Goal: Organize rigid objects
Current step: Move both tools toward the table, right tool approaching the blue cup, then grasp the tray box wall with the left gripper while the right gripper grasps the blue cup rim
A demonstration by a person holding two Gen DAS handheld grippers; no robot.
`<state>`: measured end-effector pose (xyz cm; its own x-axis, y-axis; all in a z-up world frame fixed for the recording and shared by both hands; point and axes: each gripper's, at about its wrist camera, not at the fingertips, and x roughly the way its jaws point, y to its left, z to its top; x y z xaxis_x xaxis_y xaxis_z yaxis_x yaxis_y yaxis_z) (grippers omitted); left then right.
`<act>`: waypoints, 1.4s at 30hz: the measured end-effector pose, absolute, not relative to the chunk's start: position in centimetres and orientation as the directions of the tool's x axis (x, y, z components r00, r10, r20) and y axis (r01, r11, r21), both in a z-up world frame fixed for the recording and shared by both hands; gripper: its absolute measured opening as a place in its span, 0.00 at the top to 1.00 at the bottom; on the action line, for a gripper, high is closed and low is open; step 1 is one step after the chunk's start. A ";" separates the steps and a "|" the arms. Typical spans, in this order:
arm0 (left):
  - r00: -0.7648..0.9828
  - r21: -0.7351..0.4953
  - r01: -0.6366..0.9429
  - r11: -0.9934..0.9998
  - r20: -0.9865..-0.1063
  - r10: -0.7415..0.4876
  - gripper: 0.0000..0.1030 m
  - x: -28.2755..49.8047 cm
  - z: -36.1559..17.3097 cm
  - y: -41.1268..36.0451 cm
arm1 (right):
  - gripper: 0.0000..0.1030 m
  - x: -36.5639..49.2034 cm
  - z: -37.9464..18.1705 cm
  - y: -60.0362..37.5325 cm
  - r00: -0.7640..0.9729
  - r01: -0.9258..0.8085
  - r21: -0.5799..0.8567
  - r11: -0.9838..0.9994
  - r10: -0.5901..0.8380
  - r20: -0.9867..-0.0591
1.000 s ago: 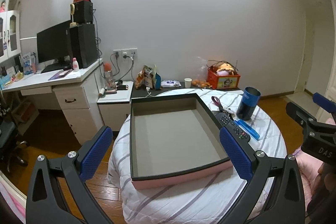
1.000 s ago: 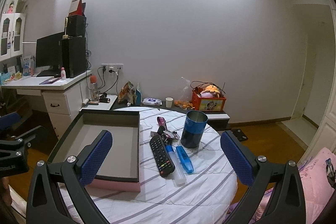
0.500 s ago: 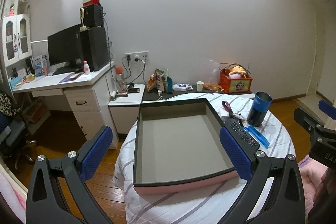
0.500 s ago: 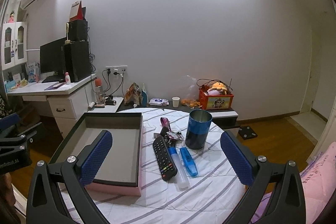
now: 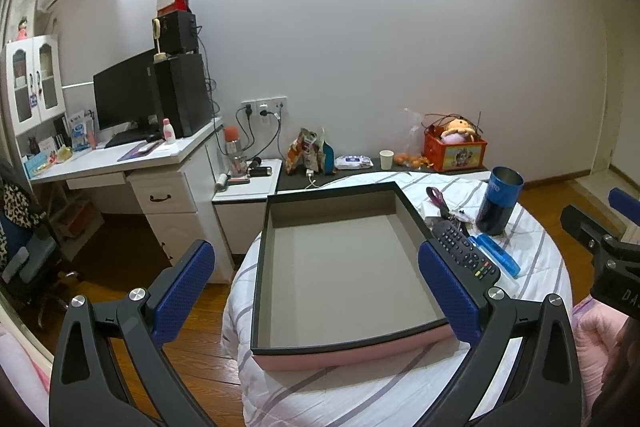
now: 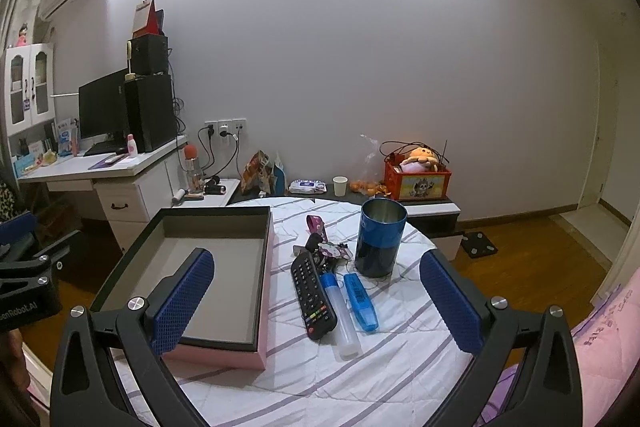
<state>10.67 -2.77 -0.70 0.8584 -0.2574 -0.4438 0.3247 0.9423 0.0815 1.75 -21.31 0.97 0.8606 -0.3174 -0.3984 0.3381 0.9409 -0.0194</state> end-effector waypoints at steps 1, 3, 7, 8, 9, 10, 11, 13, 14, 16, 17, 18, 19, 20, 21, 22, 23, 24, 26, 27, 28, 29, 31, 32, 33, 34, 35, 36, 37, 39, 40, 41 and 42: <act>0.858 0.085 0.324 0.942 -0.446 -0.255 0.00 10.7 -0.8 -2.9 | 0.00 1.8 0.9 -21.4 0.859 0.339 -0.019 0.941 -0.318 -0.401; 0.856 0.092 0.324 0.942 -0.451 -0.250 0.00 10.8 -0.9 -2.9 | 0.00 1.8 0.7 -21.7 0.857 0.338 -0.016 0.941 -0.314 -0.408; 0.855 0.106 0.308 0.945 -0.466 -0.227 0.00 11.4 -1.3 -2.8 | 0.00 1.8 0.3 -22.0 0.855 0.334 -0.012 0.943 -0.308 -0.417; 0.854 0.107 0.302 0.947 -0.473 -0.219 0.00 11.7 -1.5 -2.7 | 0.00 1.8 0.2 -22.1 0.855 0.333 -0.010 0.943 -0.306 -0.419; 0.852 0.107 0.295 0.950 -0.479 -0.211 0.00 12.0 -1.7 -2.5 | 0.00 1.9 0.2 -22.3 0.854 0.332 -0.007 0.943 -0.304 -0.422; 0.851 0.105 0.290 0.951 -0.483 -0.207 0.00 12.2 -1.8 -2.4 | 0.00 2.0 0.1 -22.5 0.854 0.331 -0.003 0.944 -0.301 -0.425; 0.848 0.099 0.281 0.955 -0.492 -0.199 0.00 12.7 -2.0 -2.0 | 0.00 2.1 0.0 -22.6 0.853 0.329 0.000 0.944 -0.298 -0.428; 0.841 0.093 0.261 0.961 -0.510 -0.179 0.00 13.6 -2.4 -1.5 | 0.00 2.4 -0.3 -23.0 0.851 0.327 0.006 0.945 -0.292 -0.437; 0.838 0.087 0.252 0.964 -0.518 -0.172 0.00 14.0 -2.6 -1.1 | 0.00 2.6 -0.4 -23.1 0.850 0.326 0.008 0.945 -0.290 -0.440; 0.830 0.075 0.234 0.969 -0.535 -0.159 0.00 14.9 -3.0 -0.6 | 0.00 3.0 -0.8 -23.6 0.847 0.325 0.010 0.946 -0.286 -0.447; 0.824 0.064 0.221 0.973 -0.546 -0.152 0.00 15.5 -3.3 -0.1 | 0.00 3.3 -1.0 -23.8 0.847 0.322 0.013 0.947 -0.282 -0.450; 0.817 0.054 0.212 0.976 -0.557 -0.147 0.00 16.1 -3.5 0.2 | 0.00 3.7 -1.1 -24.1 0.847 0.319 0.016 0.948 -0.278 -0.453; 0.813 0.051 0.207 0.977 -0.564 -0.142 0.00 16.4 -3.7 0.3 | 0.00 3.9 -1.3 -24.3 0.846 0.317 0.018 0.948 -0.274 -0.457; 0.809 0.049 0.200 0.979 -0.572 -0.136 0.00 17.0 -4.1 0.5 | 0.00 4.3 -1.5 -24.6 0.845 0.316 0.021 0.949 -0.271 -0.461; 0.805 0.051 0.196 0.979 -0.579 -0.131 0.00 17.4 -4.4 0.6 | 0.00 4.6 -1.6 -24.8 0.845 0.314 0.024 0.949 -0.268 -0.462; 0.798 0.058 0.188 0.980 -0.591 -0.118 0.00 18.0 -4.8 0.7 | 0.00 5.0 -1.9 -25.2 0.845 0.311 0.028 0.950 -0.263 -0.466; 0.792 0.063 0.184 0.981 -0.601 -0.109 0.00 18.5 -5.2 0.7 | 0.00 5.3 -2.1 -25.5 0.843 0.309 0.032 0.950 -0.259 -0.471; 0.785 0.067 0.181 0.981 -0.610 -0.103 0.00 18.9 -5.5 0.8 | 0.00 5.8 -2.4 -25.9 0.841 0.307 0.040 0.951 -0.252 -0.479; 0.766 0.072 0.175 0.982 -0.637 -0.090 0.00 19.8 -6.4 0.9 | 0.00 6.2 -2.8 -26.4 0.840 0.306 0.054 0.951 -0.243 -0.484; 0.759 0.074 0.171 0.983 -0.646 -0.083 0.00 20.1 -6.8 0.8 | 0.00 6.3 -3.1 -26.6 0.840 0.306 0.061 0.950 -0.239 -0.487; 0.752 0.076 0.165 0.983 -0.655 -0.075 0.02 20.5 -7.1 0.9 | 0.00 6.6 -3.3 -27.0 0.840 0.304 0.068 0.950 -0.234 -0.489; 0.740 0.083 0.163 0.983 -0.669 -0.066 0.05 21.0 -7.6 0.9 | 0.00 6.7 -3.5 -27.2 0.840 0.304 0.072 0.950 -0.232 -0.490; 0.725 0.092 0.161 0.983 -0.687 -0.055 0.09 21.7 -8.3 0.9 | 0.00 7.1 -3.8 -27.6 0.839 0.301 0.077 0.950 -0.226 -0.496; 0.708 0.106 0.162 0.981 -0.705 -0.041 0.09 22.2 -9.0 0.7 | 0.00 7.3 -4.0 -27.8 0.836 0.302 0.078 0.950 -0.225 -0.500; 0.698 0.122 0.165 0.979 -0.715 -0.028 0.10 22.6 -9.5 0.6 | 0.00 7.6 -4.2 -28.0 0.834 0.301 0.079 0.950 -0.222 -0.505; 0.694 0.132 0.165 0.978 -0.720 -0.020 0.10 22.9 -9.8 0.5 | 0.00 7.9 -4.5 -28.3 0.830 0.299 0.080 0.951 -0.218 -0.513; 0.685 0.144 0.162 0.976 -0.729 -0.006 0.12 23.2 -10.3 0.4 | 0.00 8.2 -4.7 -28.6 0.828 0.297 0.081 0.952 -0.214 -0.519; 0.675 0.147 0.162 0.976 -0.737 -0.001 0.14 23.4 -10.6 0.3 | 0.00 8.4 -4.9 -28.8 0.825 0.297 0.081 0.951 -0.214 -0.523; 0.665 0.144 0.166 0.976 -0.747 -0.003 0.18 23.7 -11.0 0.3 | 0.00 8.7 -5.0 -29.1 0.821 0.301 0.080 0.950 -0.215 -0.529; 0.640 0.140 0.173 0.975 -0.769 -0.003 0.21 24.2 -11.7 0.1 | 0.00 9.2 -5.2 -29.9 0.815 0.304 0.081 0.949 -0.216 -0.537; 0.632 0.145 0.174 0.974 -0.775 0.003 0.21 24.4 -12.0 0.0 | 0.00 9.4 -5.3 -30.2 0.814 0.306 0.080 0.949 -0.217 -0.539; 0.627 0.151 0.179 0.972 -0.779 0.006 0.22 24.6 -12.3 -0.2 | 0.00 9.6 -5.3 -30.6 0.811 0.309 0.077 0.948 -0.221 -0.542; 0.623 0.152 0.183 0.971 -0.782 0.005 0.22 24.7 -12.4 -0.3 | 0.00 9.9 -5.3 -31.0 0.809 0.315 0.073 0.946 -0.227 -0.542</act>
<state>24.69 -0.26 -12.38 0.6226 0.0053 -0.7825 0.1830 0.9712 0.1522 9.85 -31.02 -5.31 0.8090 -0.2274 -0.5420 0.3149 0.9463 0.0730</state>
